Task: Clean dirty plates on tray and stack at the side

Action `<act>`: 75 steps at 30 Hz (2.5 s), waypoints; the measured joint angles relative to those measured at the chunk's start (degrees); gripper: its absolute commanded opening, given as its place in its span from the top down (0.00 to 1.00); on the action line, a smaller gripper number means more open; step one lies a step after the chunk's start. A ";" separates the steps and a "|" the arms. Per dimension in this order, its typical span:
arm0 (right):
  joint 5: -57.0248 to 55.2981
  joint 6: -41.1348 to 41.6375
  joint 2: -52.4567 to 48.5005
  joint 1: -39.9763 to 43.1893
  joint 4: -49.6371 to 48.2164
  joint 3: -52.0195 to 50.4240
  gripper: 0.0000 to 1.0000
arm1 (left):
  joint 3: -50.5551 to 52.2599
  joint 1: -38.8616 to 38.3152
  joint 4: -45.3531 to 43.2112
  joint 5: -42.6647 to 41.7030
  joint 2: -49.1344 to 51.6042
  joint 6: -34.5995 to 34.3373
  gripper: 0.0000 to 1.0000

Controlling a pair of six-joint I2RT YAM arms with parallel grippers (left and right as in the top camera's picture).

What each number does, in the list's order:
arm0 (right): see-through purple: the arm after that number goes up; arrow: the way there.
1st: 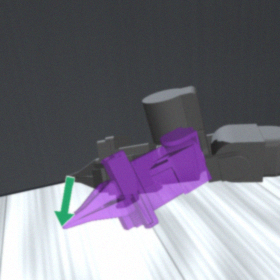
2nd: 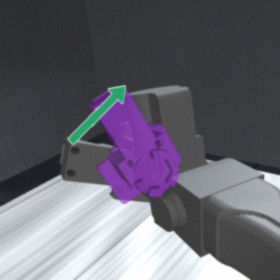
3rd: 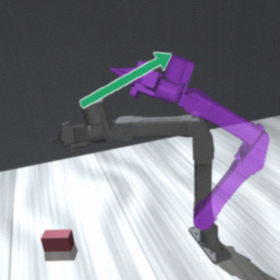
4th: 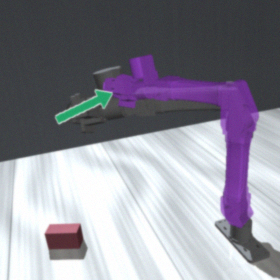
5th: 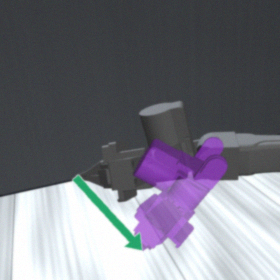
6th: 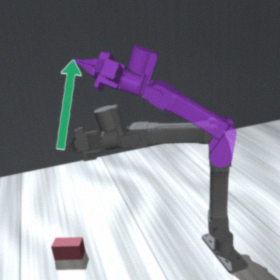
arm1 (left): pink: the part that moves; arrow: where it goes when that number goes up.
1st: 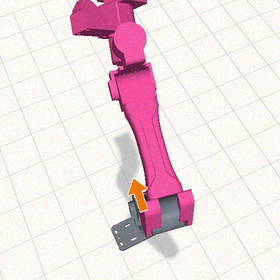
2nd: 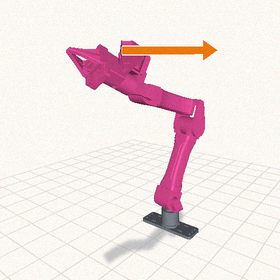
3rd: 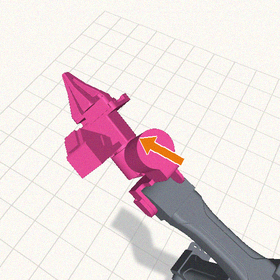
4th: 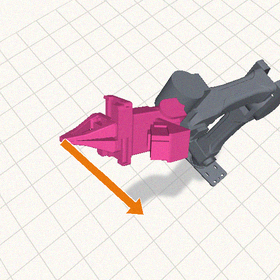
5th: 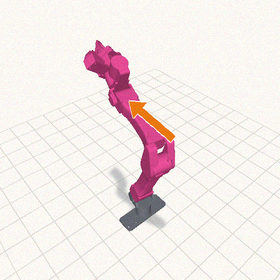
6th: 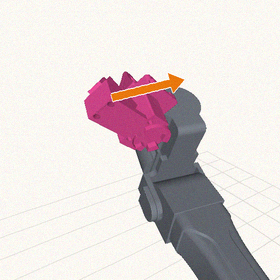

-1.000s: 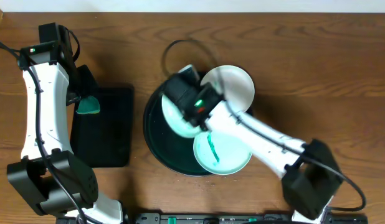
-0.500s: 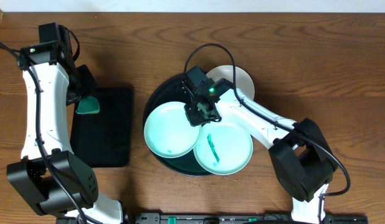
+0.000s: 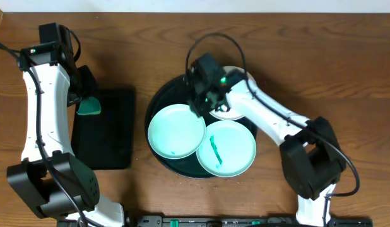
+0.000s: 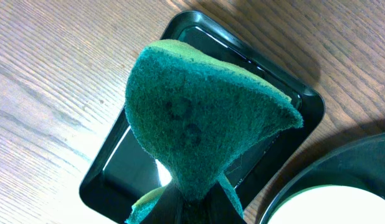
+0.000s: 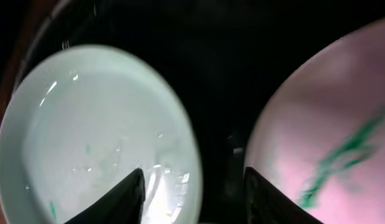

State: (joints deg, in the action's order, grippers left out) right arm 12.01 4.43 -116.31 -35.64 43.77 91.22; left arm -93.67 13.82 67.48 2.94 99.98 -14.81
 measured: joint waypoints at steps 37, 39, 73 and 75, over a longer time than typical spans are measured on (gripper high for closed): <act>-3.43 0.61 -16.26 0.09 10.51 17.44 0.99 | 0.00 -0.26 -0.87 -0.33 0.00 0.00 0.93; -6.19 5.68 -16.26 0.09 10.67 17.44 0.99 | 0.00 -0.74 -0.87 -0.52 0.00 0.00 0.93; -7.74 21.27 -13.55 -0.66 4.15 9.38 0.99 | 30.97 -24.48 -31.71 -19.12 0.59 -3.45 0.93; -7.63 21.27 -13.55 -0.66 4.00 9.35 0.99 | 32.59 -25.35 -32.63 -18.67 1.14 -3.91 0.93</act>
State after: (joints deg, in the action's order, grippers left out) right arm 4.38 25.69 -129.86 -36.29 47.77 100.57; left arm -61.08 -11.53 34.85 -15.73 101.12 -18.72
